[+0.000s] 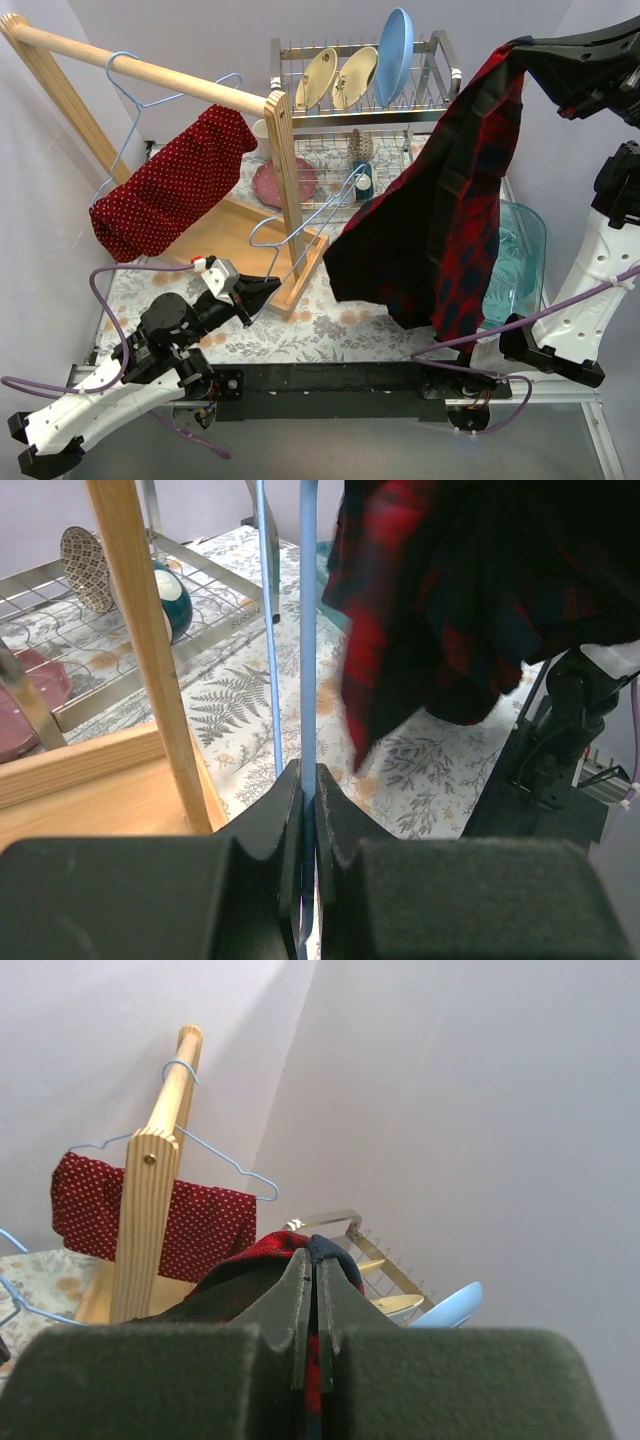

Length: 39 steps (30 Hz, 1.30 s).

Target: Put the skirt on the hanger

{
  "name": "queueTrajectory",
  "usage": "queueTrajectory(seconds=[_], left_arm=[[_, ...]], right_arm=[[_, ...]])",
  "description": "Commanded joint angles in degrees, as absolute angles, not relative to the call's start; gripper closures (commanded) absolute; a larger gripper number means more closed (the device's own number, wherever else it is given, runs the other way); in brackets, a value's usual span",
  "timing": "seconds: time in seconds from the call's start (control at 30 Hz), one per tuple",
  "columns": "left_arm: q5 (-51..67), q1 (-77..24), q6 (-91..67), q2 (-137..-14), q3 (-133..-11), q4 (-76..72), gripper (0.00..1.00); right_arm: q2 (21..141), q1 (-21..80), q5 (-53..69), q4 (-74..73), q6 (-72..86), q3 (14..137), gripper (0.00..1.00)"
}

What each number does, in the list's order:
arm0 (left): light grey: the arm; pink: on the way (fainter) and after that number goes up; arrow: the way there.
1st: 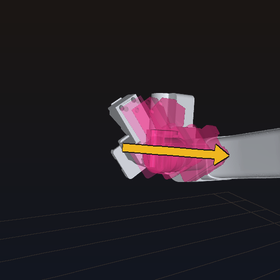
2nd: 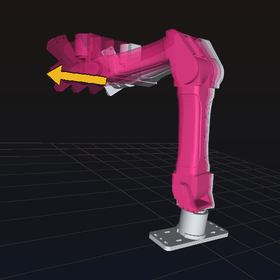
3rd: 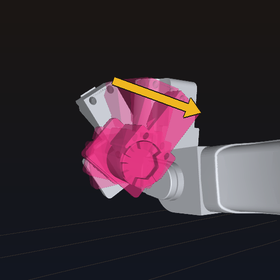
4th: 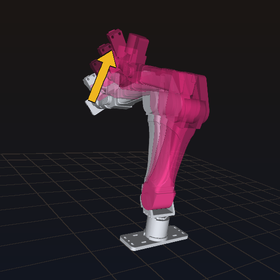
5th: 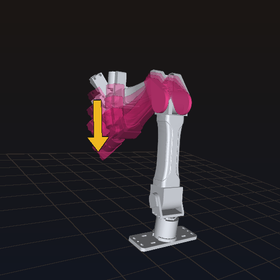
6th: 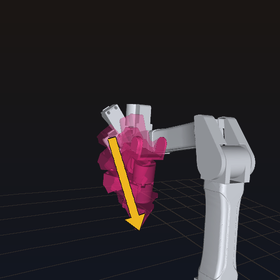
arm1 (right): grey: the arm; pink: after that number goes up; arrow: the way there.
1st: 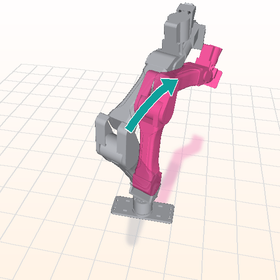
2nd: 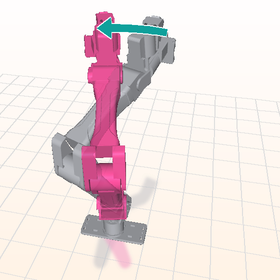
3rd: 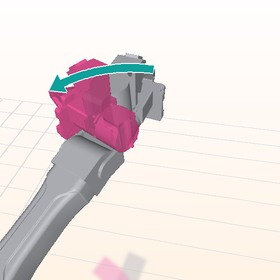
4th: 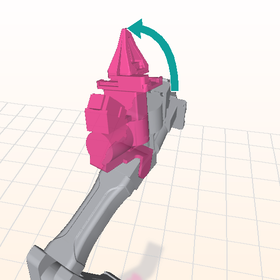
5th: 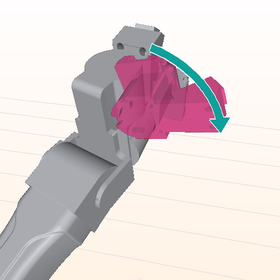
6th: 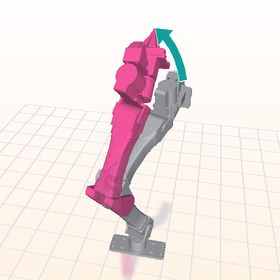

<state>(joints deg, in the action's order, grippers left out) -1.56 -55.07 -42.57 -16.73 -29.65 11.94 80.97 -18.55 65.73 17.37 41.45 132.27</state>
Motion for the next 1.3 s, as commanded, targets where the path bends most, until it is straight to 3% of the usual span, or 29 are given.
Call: queueTrajectory(seconds=[0.0,0.13,0.23,0.37,0.5,0.53,0.57,0.67,0.7,0.8,0.83,0.93,1.17,1.27], left_arm=[[-3.3,-54.2,-41.9,-15.8,-29.4,10.2,1.0],[-3.5,-54.0,-41.9,-15.6,-29.2,10.3,1.0],[-3.5,-53.9,-42.0,-15.0,-29.2,10.3,1.0],[-3.2,-53.9,-42.0,-14.9,-28.9,9.8,1.0],[-2.6,-53.8,-42.0,-15.4,-29.1,10.0,1.0],[-2.5,-53.9,-42.1,-15.4,-29.0,10.0,1.0],[-2.4,-53.8,-42.1,-15.4,-29.0,9.9,1.0],[-2.4,-53.8,-41.9,-16.0,-29.1,9.9,1.0],[-2.4,-53.7,-42.0,-16.1,-29.1,9.8,1.0],[-2.4,-53.6,-42.0,-16.3,-29.0,9.8,1.0],[-2.4,-53.7,-42.0,-16.4,-29.0,9.9,1.0],[-2.1,-53.6,-41.9,-17.0,-29.0,9.8,1.0],[-1.1,-53.7,-41.9,-18.0,-28.9,9.9,1.0],[-0.4,-53.6,-41.8,-18.2,-29.0,9.8,1.0]], right_arm=[[80.6,-19.2,62.9,28.8,49.4,132.6,0.99],[79.9,-19.1,64.7,33.1,53.6,125.6,0.99],[76.7,-17.3,70.1,43.0,58.5,111.3,0.99],[66.8,-6.7,79.4,39.3,46.8,90.7,0.99],[58.0,3.9,82.1,10.7,16.0,76.7,0.99],[57.1,4.8,81.0,-13.8,3.8,76.6,0.99],[55.6,6.0,76.3,-24.9,-18.8,76.6,0.99],[52.4,13.6,67.3,-40.8,-38.1,67.4,0.97],[51.3,16.4,65.8,-42.1,-40.2,63.6,0.94],[48.8,21.3,60.2,-44.6,-47.6,51.4,0.71],[48.3,23.3,57.8,-44.0,-48.0,48.9,0.46],[47.5,28.2,49.1,-41.3,-48.9,41.8,0.23],[47.3,24.0,28.4,-34.3,-41.9,49.6,0.12],[51.5,6.9,36.3,-33.6,-43.8,53.8,0.11]])
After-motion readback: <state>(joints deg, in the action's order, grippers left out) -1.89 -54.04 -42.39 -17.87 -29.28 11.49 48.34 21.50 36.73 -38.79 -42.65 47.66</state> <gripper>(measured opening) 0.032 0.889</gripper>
